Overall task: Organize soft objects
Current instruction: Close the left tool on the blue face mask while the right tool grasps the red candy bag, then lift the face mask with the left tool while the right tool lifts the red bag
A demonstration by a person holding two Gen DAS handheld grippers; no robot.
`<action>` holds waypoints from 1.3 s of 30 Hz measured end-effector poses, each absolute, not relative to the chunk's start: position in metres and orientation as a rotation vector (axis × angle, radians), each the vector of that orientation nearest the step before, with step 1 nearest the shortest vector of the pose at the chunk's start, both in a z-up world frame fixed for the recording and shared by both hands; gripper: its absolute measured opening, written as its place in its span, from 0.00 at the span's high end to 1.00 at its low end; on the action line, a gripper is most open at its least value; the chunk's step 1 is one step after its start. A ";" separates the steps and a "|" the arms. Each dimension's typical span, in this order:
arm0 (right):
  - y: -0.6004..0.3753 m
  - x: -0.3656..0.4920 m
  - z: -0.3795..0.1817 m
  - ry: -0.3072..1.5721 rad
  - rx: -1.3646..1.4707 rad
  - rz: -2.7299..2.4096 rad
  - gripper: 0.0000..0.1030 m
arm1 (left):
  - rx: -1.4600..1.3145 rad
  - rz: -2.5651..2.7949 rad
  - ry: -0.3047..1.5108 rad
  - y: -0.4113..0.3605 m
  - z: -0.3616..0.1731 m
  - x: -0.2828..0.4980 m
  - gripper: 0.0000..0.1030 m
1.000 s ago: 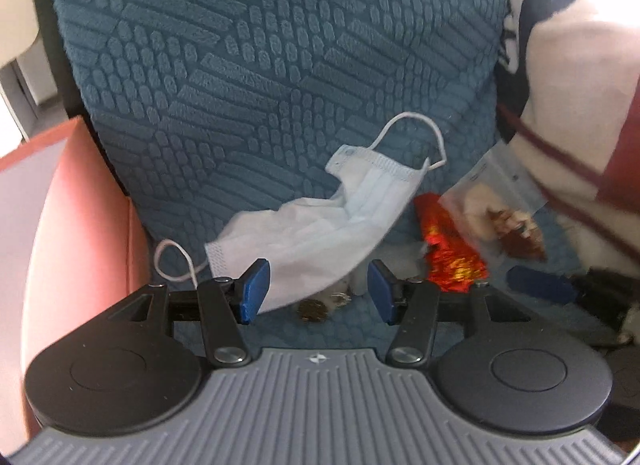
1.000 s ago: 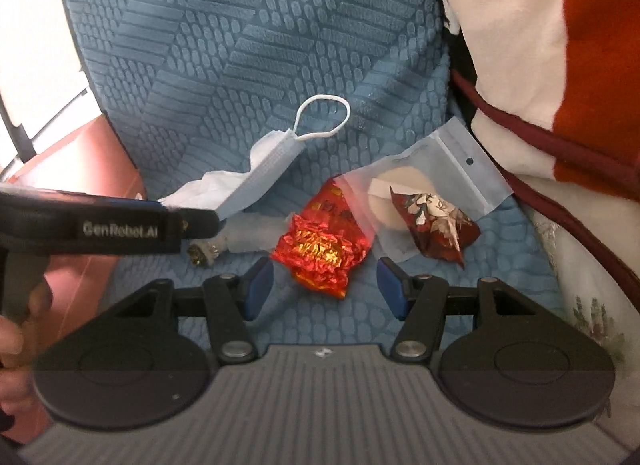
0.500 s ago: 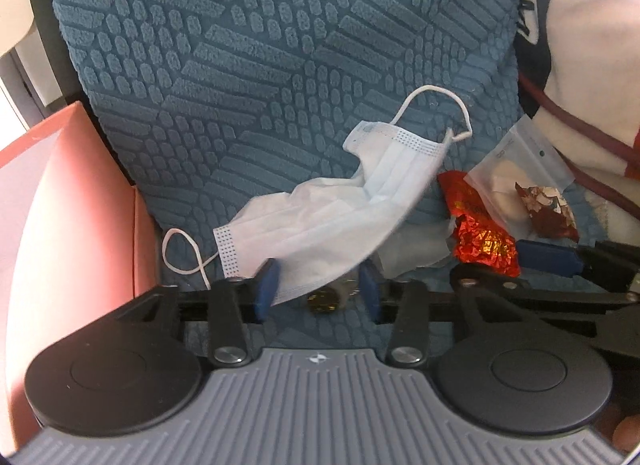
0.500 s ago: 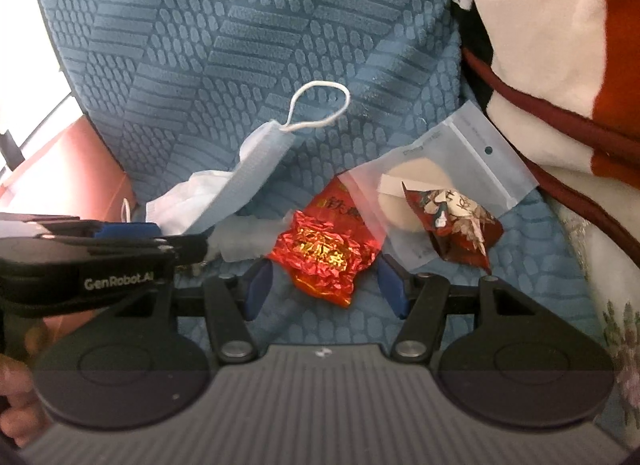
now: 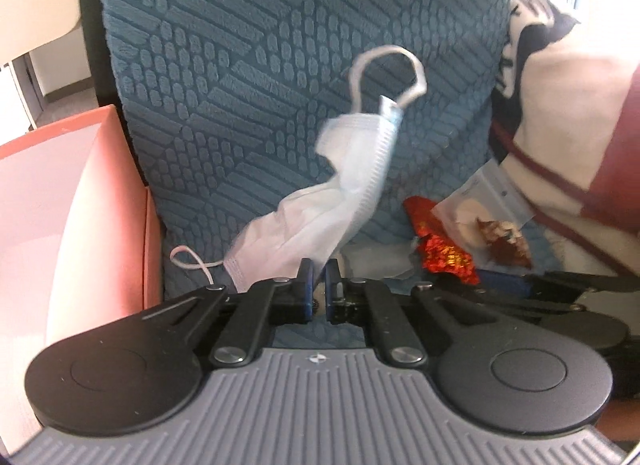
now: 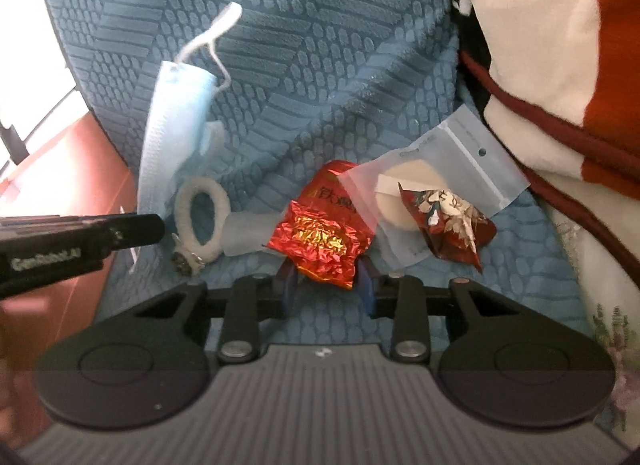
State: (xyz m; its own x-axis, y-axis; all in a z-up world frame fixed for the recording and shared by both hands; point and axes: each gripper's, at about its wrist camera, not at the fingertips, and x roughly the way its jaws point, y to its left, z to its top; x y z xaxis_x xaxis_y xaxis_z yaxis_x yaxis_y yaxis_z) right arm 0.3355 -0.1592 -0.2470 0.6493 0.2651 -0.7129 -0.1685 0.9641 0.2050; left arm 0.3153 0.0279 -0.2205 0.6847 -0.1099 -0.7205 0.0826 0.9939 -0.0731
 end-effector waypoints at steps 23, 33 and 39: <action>-0.164 0.258 -0.210 0.811 0.015 0.248 0.66 | -0.226 -0.180 0.784 0.028 -0.183 0.234 0.99; -0.168 0.224 -0.206 0.804 -0.024 0.245 0.66 | -0.300 -0.227 0.814 0.026 -0.179 0.190 0.99; -0.163 0.203 -0.203 0.816 -0.054 0.268 0.67 | -0.357 -0.243 0.838 0.028 -0.182 0.156 0.99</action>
State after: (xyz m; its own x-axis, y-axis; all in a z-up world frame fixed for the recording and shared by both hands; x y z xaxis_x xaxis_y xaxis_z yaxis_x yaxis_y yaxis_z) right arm 0.2026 -0.1629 -0.2031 0.6534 0.2156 -0.7257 -0.2570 0.9648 0.0553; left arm 0.1560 0.0283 -0.1822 0.6469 -0.3471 -0.6790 0.0698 0.9136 -0.4005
